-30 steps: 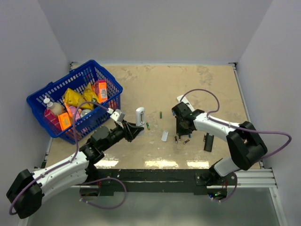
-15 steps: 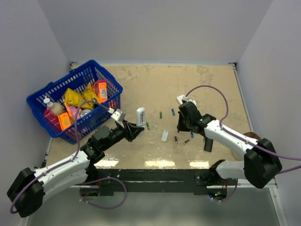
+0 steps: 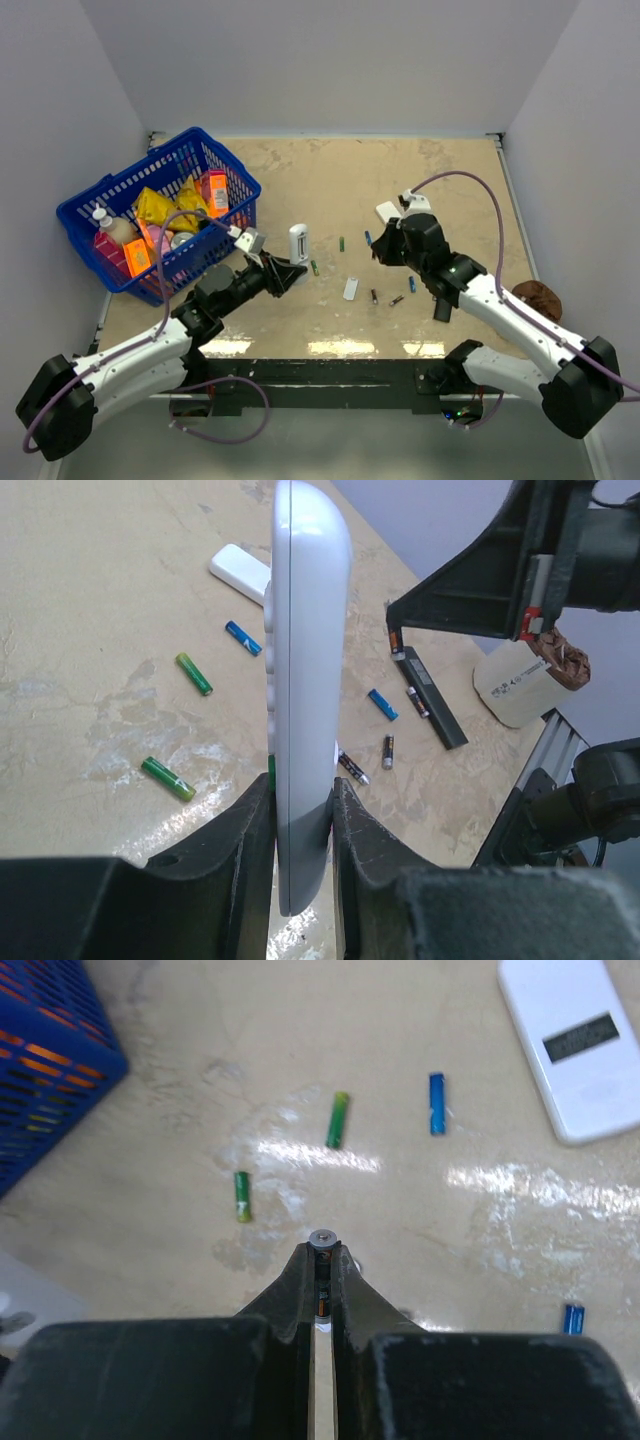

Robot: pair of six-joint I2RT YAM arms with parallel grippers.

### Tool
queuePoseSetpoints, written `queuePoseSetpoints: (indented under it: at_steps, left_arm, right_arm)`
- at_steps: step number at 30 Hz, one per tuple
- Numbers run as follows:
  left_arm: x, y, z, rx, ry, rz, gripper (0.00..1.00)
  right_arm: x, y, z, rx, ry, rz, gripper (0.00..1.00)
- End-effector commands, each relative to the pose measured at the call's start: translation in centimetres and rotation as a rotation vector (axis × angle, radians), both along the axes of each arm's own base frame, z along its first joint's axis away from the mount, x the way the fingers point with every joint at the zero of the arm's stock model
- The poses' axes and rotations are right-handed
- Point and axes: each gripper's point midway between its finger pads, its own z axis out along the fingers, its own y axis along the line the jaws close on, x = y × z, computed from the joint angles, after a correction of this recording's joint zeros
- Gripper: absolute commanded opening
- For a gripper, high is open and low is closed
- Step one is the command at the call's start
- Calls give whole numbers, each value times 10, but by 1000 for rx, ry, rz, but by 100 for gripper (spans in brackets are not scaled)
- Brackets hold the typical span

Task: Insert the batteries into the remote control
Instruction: Load the battery into the remote control.

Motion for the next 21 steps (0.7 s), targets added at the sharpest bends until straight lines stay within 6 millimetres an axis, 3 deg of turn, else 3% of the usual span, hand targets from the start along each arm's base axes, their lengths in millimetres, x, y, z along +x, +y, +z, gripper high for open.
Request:
queuePoseSetpoints:
  at_steps: [1,10,21]
  left_arm:
    - [9,-6,43,-110,-67,3,0]
    - [7,-16,51,-148,-56,-48,0]
    - [5,-27,62,-186,-57,-98,0]
  right_arm:
    - [8,21,59,129,-216,101,0]
    - [-1,50,116,269,-400,271,0]
    - [-18,83,155,358,-505,415,0]
